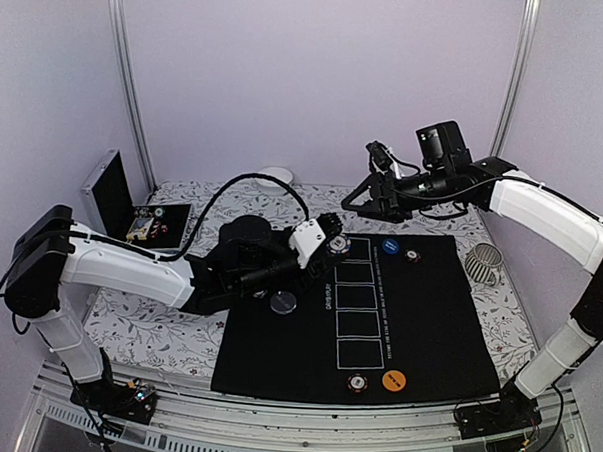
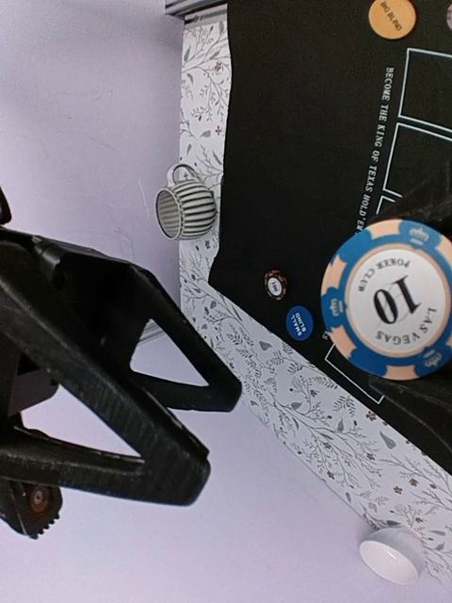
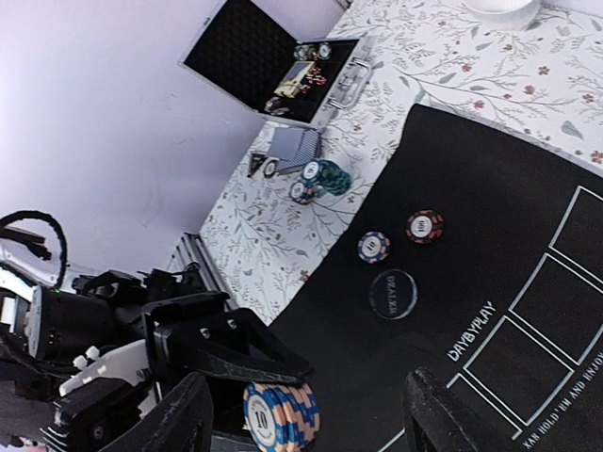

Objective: Distribute texas hold em gaming equipment
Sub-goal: Pass from the right arm to the left, then place the poker chips pile at the community card area.

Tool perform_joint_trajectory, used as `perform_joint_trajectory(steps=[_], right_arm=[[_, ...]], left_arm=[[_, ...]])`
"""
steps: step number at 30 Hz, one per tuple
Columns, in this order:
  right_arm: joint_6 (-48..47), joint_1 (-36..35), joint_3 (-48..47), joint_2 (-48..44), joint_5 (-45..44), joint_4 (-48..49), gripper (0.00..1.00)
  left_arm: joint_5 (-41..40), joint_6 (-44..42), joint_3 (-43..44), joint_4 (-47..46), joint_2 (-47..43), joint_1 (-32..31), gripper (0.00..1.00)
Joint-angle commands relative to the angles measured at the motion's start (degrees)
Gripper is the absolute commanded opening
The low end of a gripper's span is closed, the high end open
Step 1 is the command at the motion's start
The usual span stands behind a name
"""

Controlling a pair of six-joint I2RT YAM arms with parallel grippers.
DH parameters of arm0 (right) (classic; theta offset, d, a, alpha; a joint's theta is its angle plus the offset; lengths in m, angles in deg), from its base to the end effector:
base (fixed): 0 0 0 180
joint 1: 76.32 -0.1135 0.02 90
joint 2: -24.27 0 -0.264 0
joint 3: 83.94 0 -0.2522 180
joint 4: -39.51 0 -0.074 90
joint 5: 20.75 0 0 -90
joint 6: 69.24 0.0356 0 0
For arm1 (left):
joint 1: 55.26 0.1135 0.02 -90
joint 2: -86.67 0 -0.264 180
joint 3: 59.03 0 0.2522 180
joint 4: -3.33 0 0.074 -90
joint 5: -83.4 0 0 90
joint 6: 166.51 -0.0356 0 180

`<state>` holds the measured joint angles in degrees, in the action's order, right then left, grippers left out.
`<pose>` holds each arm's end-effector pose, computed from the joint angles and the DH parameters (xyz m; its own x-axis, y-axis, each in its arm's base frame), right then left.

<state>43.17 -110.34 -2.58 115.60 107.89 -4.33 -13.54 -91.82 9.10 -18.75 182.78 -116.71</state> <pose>0.2844 0.2188 0.3489 -0.7812 -0.1681 -0.6012 -0.6004 0.4659 0.6500 0.1852 -0.3314 0.2464 0.1677 0.2402 -0.9561 0.7986 0.5356 0.2746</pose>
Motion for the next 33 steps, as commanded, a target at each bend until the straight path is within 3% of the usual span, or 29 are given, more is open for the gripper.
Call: perform_joint_trajectory(steps=[1, 6, 15, 24, 28, 33], right_arm=[[-8.05, -0.23, -5.00, -0.53, -10.88, -10.52, 0.73], [-13.19, -0.24, -9.92, 0.08, -16.56, -17.66, 0.81], [-14.09, 0.44, -7.41, 1.02, 3.59, -14.84, 0.82], [-15.88, 0.62, -7.26, 2.45, -5.84, -19.29, 0.82], [-17.33, 1.09, -7.23, 2.54, -3.13, -18.93, 0.82], [-16.99, 9.45, -4.51, 1.17, -0.87, -18.08, 0.80]], left_arm=[[-1.09, 2.38, 2.66, 2.82, 0.29, -0.85, 0.00], [-2.27, 4.43, 5.56, 5.87, 1.44, -0.82, 0.00], [-0.99, 5.31, 8.97, 6.28, 3.63, -1.28, 0.00], [-1.44, 6.49, 14.03, 11.47, 6.11, -1.38, 0.00], [-0.72, 6.77, 15.79, 10.86, 7.93, -1.42, 0.00], [0.76, 3.67, 19.63, 11.39, 11.86, -1.07, 0.00]])
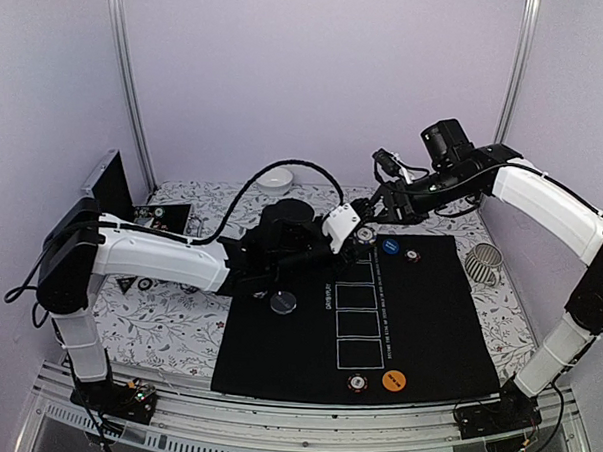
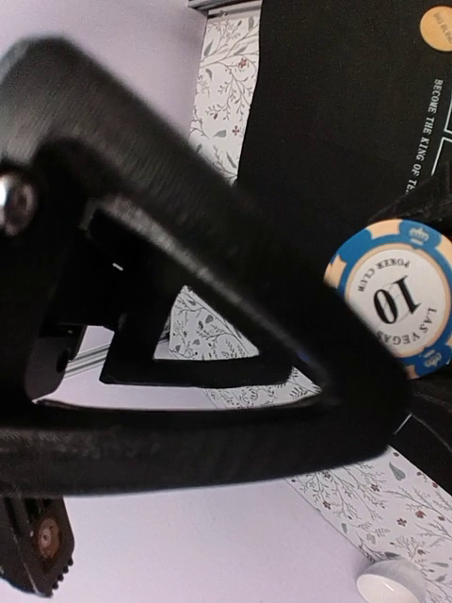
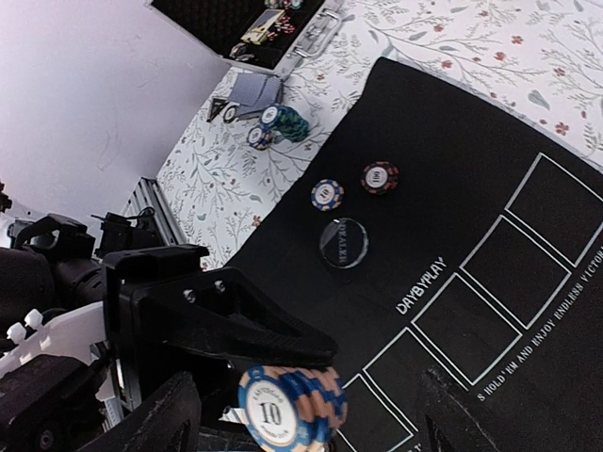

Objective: Distribute texas hold em gaming equipment
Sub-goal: Place the poker chips pile at the community card area.

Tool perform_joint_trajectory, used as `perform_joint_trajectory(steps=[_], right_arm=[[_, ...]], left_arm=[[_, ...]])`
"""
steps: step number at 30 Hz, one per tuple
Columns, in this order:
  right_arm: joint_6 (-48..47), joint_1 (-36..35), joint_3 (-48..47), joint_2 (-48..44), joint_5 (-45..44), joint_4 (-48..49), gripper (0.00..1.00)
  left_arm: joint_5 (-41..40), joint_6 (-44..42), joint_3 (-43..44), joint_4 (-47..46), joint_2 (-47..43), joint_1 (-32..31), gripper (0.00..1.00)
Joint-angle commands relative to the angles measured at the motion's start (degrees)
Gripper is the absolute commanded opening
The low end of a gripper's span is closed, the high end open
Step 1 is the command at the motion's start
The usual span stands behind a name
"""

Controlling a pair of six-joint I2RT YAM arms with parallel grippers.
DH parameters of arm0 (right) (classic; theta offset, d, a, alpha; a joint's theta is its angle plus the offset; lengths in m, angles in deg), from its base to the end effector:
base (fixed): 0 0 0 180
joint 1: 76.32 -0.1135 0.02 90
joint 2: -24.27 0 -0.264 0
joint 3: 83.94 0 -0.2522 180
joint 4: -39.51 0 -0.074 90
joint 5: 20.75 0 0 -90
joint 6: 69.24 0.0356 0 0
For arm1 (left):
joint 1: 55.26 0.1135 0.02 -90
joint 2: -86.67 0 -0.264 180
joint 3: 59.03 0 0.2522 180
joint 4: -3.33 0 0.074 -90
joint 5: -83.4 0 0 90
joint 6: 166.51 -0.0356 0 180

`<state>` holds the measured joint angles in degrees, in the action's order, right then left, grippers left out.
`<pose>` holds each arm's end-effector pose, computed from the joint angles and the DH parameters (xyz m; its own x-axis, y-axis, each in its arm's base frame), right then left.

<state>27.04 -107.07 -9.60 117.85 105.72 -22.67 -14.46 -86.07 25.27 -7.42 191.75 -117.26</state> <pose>0.2891 0.1966 0.3510 -0.7362 -0.3356 -0.5877 -0.6623 0.5361 0.5234 0.2071 -0.3792 0.2599 0.0541 0.2486 -0.9671 0.8137 0.5503 0.1870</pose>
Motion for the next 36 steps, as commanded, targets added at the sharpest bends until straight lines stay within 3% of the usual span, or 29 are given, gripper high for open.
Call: perform_joint_trajectory(steps=[1, 7, 13, 24, 29, 36], right_arm=[[-0.80, 7.80, 3.43, -1.76, 1.24, 0.86, 0.80], [0.53, 16.59, 8.43, -5.56, 4.73, 5.30, 0.81], [2.48, 17.82, 11.04, -6.17, -4.14, 8.42, 0.82], [2.43, 17.91, 16.78, -2.06, -7.92, 13.95, 0.76], [3.54, 17.87, 19.78, -1.67, -7.36, 16.26, 0.74], [2.69, 15.71, 22.20, -0.69, -8.39, 16.04, 0.73]], left_arm=[[2.22, -3.01, 4.71, 0.74, 3.89, -0.09, 0.00], [12.47, -6.02, 10.42, 1.91, 10.37, 5.26, 0.00], [21.32, -6.81, 21.10, 3.08, 20.57, 8.89, 0.00], [24.75, -0.74, 27.15, -2.74, 32.16, 9.51, 0.00], [24.59, 1.67, 23.47, -4.22, 33.52, 9.35, 0.00], [22.80, 4.81, 24.07, 0.57, 35.11, 8.39, 0.00]])
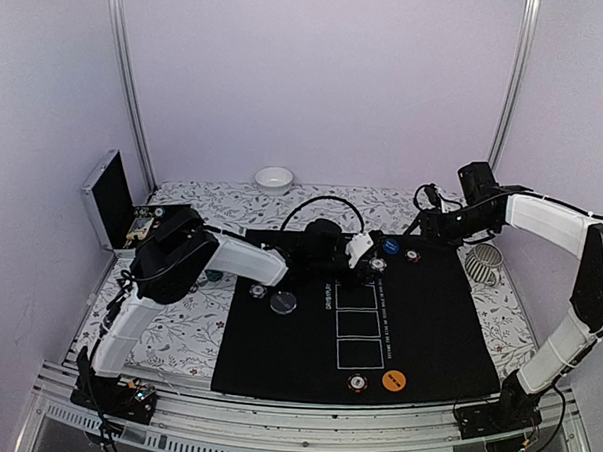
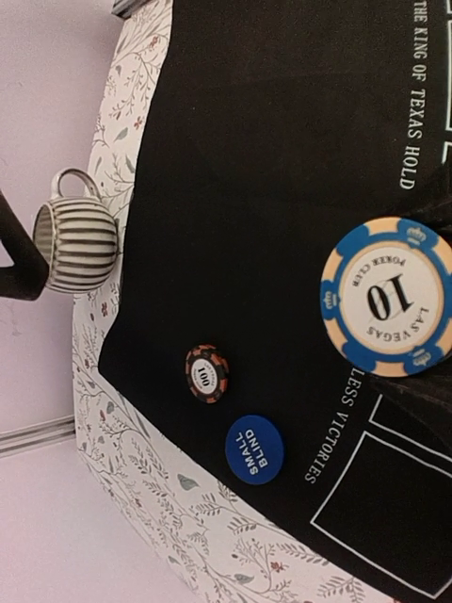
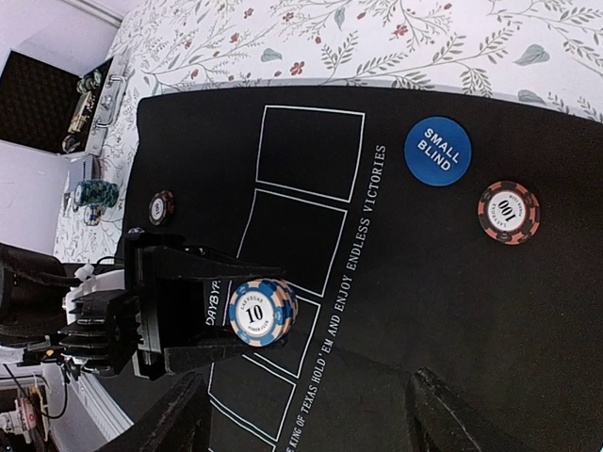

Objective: Distribute texas hold em gaming equipment
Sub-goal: Place the poker chips pile at the community card area.

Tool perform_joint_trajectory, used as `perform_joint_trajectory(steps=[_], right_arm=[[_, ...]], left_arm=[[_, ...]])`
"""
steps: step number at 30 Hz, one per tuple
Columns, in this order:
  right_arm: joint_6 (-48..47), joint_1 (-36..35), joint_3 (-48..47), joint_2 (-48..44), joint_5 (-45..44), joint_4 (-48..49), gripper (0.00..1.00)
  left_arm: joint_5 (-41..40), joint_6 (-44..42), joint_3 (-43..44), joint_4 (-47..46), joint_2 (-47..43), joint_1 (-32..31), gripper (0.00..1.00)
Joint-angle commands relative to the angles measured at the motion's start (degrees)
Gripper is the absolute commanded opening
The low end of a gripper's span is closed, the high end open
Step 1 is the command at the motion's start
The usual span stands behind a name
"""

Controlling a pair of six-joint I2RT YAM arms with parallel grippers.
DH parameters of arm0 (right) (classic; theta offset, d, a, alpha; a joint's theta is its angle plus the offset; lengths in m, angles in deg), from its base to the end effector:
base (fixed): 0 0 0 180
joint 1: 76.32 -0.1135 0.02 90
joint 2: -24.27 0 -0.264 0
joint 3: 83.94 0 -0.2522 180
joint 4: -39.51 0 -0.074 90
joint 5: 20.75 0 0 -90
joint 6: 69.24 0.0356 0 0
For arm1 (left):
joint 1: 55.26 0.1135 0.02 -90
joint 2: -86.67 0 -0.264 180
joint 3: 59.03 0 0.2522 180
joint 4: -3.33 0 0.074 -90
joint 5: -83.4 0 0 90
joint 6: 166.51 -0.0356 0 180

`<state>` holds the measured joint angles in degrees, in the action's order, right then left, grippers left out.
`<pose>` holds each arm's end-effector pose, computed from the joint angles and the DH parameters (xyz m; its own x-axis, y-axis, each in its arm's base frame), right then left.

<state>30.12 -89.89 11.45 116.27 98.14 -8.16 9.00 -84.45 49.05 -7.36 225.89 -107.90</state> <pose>0.3260 0.0964 0.2587 -0.8634 -0.0619 -0.5007 -0.3385 0.8070 0.4839 0.3184 -0.4328 0.1177 -0.0831 0.3281 -0.9410 0.9389 0.3421 0.0364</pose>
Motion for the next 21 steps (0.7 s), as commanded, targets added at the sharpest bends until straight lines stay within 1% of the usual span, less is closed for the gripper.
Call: perform_joint_trajectory(steps=[1, 4, 6, 10, 11, 18, 19, 21], right_arm=[[-0.33, -1.65, 2.60, 0.89, -0.70, 1.80, 0.73], [-0.14, -1.69, 3.87, 0.89, -0.02, 2.43, 0.73], [-0.16, -1.73, 4.05, 0.83, 0.39, 2.47, 0.73], [-0.40, -1.98, 4.33, 0.16, 0.97, 2.42, 0.72], [-0.47, -2.06, 4.38, 0.11, 1.03, 2.37, 0.73], [-0.75, -3.36, 4.88, -0.15, 0.13, 1.80, 0.72], [-0.75, -3.46, 4.99, -0.27, 0.09, 1.76, 0.72], [-0.82, -3.57, 4.96, -0.49, 0.13, 1.68, 0.72]], left_arm=[[-1.15, 4.01, -0.13, 0.28, 1.19, -0.97, 0.00], [-3.75, 5.66, -2.88, -1.20, 0.58, -1.10, 0.00], [-3.82, 5.94, -5.89, -2.81, -0.36, -1.11, 0.00], [-2.35, 4.87, -13.50, -10.04, -2.27, -0.83, 0.00], [-1.98, 4.60, -14.03, -11.07, -2.36, -0.73, 0.00], [-0.28, 3.78, -13.11, -10.31, -1.32, -0.14, 0.00], [-0.30, 3.27, -13.18, -10.26, -1.39, -0.20, 0.03], [-0.28, 2.71, -13.20, -10.19, -1.49, -0.22, 0.13]])
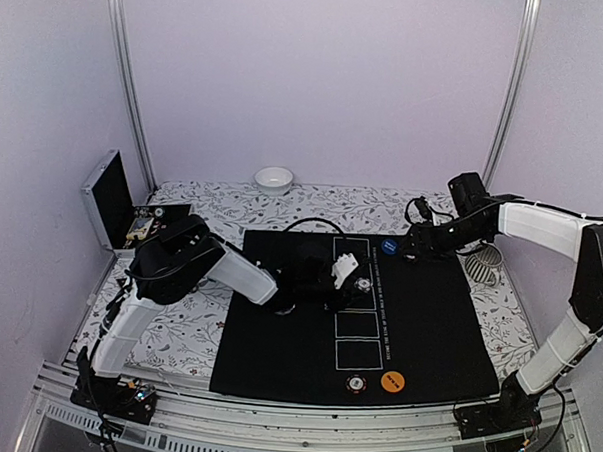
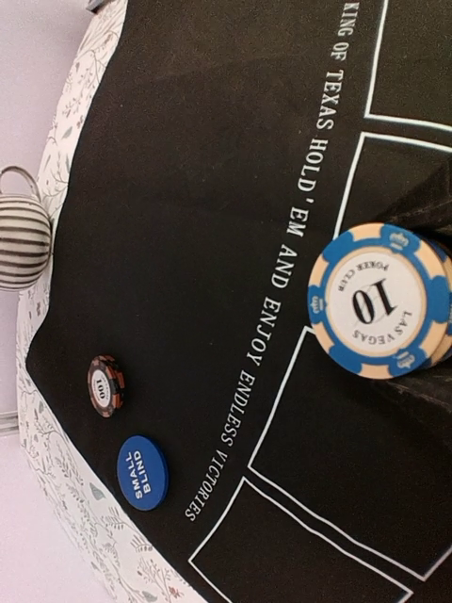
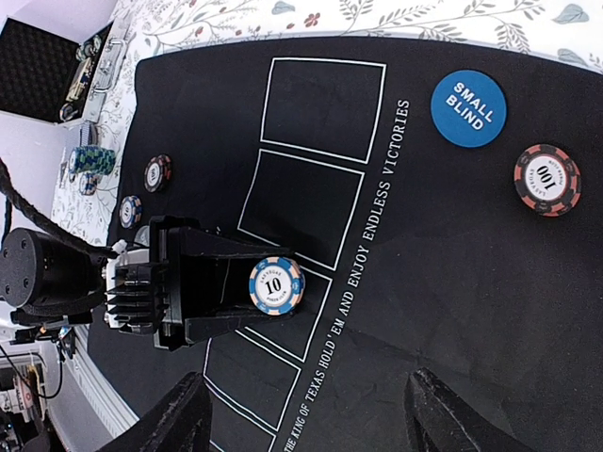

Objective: Distribute texas hold em gaming equipment
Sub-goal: Place the poker chips pile at the community card area.

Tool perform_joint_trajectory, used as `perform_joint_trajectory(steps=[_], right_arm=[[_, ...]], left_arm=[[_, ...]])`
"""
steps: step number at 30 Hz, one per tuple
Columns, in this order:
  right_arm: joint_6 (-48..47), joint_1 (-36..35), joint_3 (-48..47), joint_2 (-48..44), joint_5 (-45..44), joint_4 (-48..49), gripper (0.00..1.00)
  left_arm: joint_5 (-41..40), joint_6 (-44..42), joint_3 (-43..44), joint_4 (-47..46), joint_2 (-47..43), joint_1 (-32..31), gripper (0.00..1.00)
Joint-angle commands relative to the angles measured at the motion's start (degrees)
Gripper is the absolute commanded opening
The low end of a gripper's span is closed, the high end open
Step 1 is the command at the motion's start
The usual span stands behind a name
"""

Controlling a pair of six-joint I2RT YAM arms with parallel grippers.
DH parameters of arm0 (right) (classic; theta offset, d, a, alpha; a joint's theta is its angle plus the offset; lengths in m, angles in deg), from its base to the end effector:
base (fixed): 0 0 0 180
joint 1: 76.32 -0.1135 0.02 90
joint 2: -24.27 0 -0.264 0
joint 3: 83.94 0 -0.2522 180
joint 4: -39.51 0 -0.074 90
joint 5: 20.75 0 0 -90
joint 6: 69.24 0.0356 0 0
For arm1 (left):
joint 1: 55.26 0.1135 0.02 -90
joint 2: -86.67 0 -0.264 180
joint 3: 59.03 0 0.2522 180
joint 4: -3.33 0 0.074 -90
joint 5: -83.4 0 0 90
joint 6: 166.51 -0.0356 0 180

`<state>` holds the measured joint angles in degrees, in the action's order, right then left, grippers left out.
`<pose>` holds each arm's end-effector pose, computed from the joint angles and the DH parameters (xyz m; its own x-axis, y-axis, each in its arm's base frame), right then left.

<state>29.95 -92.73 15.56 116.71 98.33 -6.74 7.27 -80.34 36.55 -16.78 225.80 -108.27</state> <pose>0.3149 0.1108 0.2358 -0.8834 -0.1147 -0.4544 -0.3561 0.7945 0.4919 0.2952 -0.4061 0.0693 -0.1782 0.3443 -0.9218 0.9217 0.3863 -0.0339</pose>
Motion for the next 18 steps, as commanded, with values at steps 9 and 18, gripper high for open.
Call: perform_joint_trajectory(steps=[9, 18], right_arm=[[-0.62, -1.66, 0.04, 0.20, -0.60, 0.30, 0.72], [0.86, -5.80, -1.37, 6.27, -1.84, 2.57, 0.72]], left_arm=[[2.00, -1.99, -2.71, -5.17, -1.40, 0.52, 0.33], [1.70, -3.39, -1.63, -5.36, -0.08, 1.23, 0.48]])
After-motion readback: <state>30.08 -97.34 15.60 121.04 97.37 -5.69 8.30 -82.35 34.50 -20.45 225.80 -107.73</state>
